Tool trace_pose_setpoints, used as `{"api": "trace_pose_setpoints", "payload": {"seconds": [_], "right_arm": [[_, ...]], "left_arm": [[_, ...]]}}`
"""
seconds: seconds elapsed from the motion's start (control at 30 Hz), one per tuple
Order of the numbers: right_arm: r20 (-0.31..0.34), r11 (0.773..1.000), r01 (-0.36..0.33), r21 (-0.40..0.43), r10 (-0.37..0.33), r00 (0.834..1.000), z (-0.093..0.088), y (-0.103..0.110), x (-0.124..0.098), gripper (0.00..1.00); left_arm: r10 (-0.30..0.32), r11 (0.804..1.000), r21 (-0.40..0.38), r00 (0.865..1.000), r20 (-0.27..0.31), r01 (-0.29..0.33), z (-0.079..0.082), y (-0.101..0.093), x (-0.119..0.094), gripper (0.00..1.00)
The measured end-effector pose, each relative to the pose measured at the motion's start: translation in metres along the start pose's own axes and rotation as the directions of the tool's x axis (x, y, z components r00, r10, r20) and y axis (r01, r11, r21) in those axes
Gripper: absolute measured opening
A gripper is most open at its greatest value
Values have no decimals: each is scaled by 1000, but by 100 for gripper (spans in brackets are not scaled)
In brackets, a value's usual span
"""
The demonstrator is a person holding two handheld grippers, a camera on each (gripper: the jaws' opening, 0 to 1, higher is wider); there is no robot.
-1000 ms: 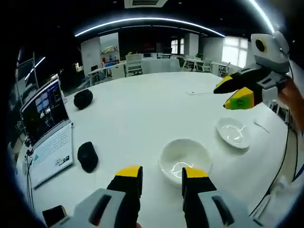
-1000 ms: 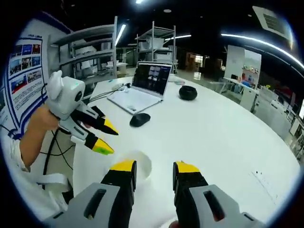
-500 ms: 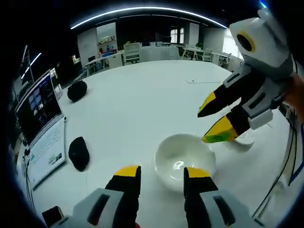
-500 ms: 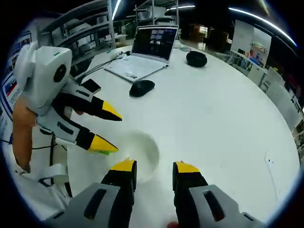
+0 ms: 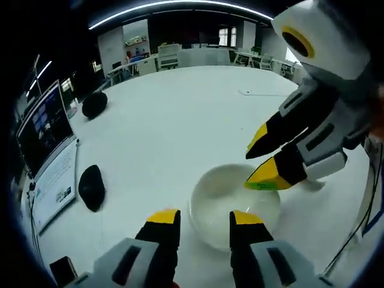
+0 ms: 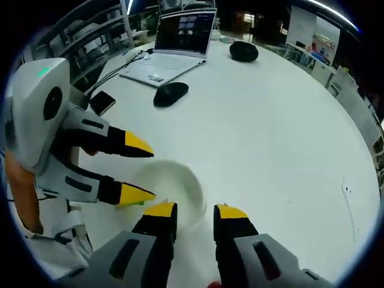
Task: Tidy tabletop coffee trays, cups and spoons，present forward
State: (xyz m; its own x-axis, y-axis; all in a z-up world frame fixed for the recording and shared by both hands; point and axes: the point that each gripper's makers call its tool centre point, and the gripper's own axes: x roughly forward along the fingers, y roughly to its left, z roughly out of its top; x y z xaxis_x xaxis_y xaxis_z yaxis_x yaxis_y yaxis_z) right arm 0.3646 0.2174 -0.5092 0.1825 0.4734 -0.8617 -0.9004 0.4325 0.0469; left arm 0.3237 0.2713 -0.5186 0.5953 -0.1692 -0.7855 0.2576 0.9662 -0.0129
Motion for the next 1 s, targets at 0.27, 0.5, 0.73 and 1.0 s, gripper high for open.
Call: {"api": "trace_pose_setpoints", "payload": {"seconds": [0.27,0.5,0.73,1.0], "right_arm": [[-49,996,-12,86,16,999,-5,-1,7,22],[-88,995,45,88,-37,995,-7,-9,14,11],[-124,986,69,151,-50,991,-7,-16,15,9],[-159,966,72,248,-33,987,-12,-13,14,7]], "left_arm": [[-7,1000,-19,1000,-9,7,-1,-2,3,31],[49,999,-22,998,-48,-50,-5,6,6,19],[43,991,-121,996,-80,-53,-8,8,11,17],[43,954,-286,983,-178,-93,-11,10,11,12]]}}
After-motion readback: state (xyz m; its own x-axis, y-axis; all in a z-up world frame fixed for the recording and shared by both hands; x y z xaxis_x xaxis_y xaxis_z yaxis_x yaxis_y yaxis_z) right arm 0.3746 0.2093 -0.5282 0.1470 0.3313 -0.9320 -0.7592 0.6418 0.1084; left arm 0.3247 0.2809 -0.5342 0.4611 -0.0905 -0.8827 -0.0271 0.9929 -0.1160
